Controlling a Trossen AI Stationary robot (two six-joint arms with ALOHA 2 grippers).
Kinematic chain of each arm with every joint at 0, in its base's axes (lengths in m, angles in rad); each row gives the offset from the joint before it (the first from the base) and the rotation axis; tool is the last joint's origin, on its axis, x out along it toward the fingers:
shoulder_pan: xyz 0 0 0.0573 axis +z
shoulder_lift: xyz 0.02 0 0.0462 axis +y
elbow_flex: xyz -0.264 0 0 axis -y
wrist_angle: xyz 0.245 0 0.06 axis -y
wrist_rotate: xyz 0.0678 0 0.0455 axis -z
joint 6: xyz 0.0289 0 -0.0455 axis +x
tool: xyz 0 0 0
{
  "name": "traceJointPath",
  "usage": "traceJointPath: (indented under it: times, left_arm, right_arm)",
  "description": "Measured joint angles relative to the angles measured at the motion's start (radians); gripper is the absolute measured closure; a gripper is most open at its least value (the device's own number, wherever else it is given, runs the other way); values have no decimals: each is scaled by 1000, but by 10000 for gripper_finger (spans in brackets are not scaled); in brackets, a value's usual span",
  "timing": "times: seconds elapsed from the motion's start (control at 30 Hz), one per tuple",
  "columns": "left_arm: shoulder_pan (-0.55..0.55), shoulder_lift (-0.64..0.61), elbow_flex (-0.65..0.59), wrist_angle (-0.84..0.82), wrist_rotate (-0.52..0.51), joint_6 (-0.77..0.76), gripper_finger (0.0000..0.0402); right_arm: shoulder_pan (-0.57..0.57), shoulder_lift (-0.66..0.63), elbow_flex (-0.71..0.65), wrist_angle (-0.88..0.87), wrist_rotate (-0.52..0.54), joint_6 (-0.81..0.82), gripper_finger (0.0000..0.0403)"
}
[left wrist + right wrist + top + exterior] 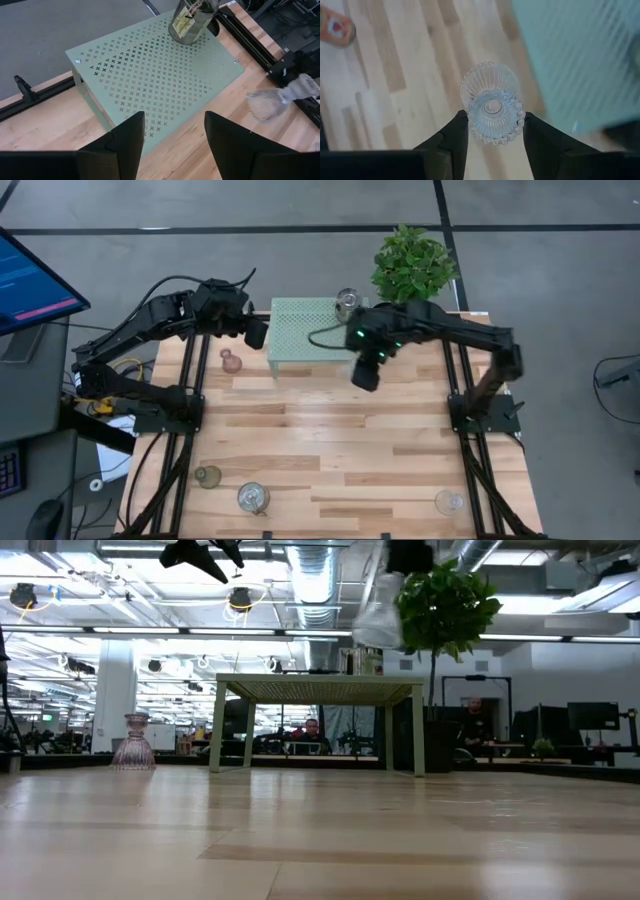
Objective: Pick & Place candle stick holders
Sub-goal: Put the top transparent vase on the shelf
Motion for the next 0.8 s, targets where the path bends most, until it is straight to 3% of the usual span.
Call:
traceJointPath:
  times: [0.23,0.5,0.8]
  left_arm:
    - [0,-7,0,0,9,0,196]
    - [0,-23,0,0,10,-2,196]
    - [0,-23,0,1,6,-9,196]
  right_arm:
    - [-68,236,343,-69,44,-111,261]
    - [-143,300,307,-68,56,-129,248]
    - [-149,310,307,-29,73,-156,250]
